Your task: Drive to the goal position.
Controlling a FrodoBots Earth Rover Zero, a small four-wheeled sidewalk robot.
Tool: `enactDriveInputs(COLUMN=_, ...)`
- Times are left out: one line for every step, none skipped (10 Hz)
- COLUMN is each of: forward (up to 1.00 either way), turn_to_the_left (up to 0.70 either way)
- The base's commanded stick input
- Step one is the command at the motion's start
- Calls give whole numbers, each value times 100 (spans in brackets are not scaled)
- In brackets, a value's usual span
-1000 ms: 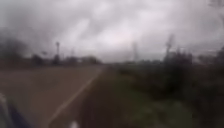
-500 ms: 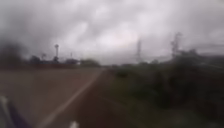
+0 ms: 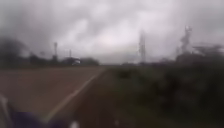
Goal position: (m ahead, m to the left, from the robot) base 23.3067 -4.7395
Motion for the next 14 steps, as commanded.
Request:
enactDriveInputs(forward=70, turn_to_the_left=0)
enactDriveInputs(forward=70, turn_to_the_left=0)
enactDriveInputs(forward=70, turn_to_the_left=0)
enactDriveInputs(forward=70, turn_to_the_left=0)
enactDriveInputs(forward=70, turn_to_the_left=0)
enactDriveInputs(forward=70, turn_to_the_left=0)
enactDriveInputs(forward=70, turn_to_the_left=0)
enactDriveInputs(forward=70, turn_to_the_left=8)
enactDriveInputs(forward=70, turn_to_the_left=30)
enactDriveInputs(forward=70, turn_to_the_left=16)
enactDriveInputs(forward=70, turn_to_the_left=0)
enactDriveInputs(forward=70, turn_to_the_left=0)
enactDriveInputs(forward=70, turn_to_the_left=0)
enactDriveInputs(forward=70, turn_to_the_left=0)
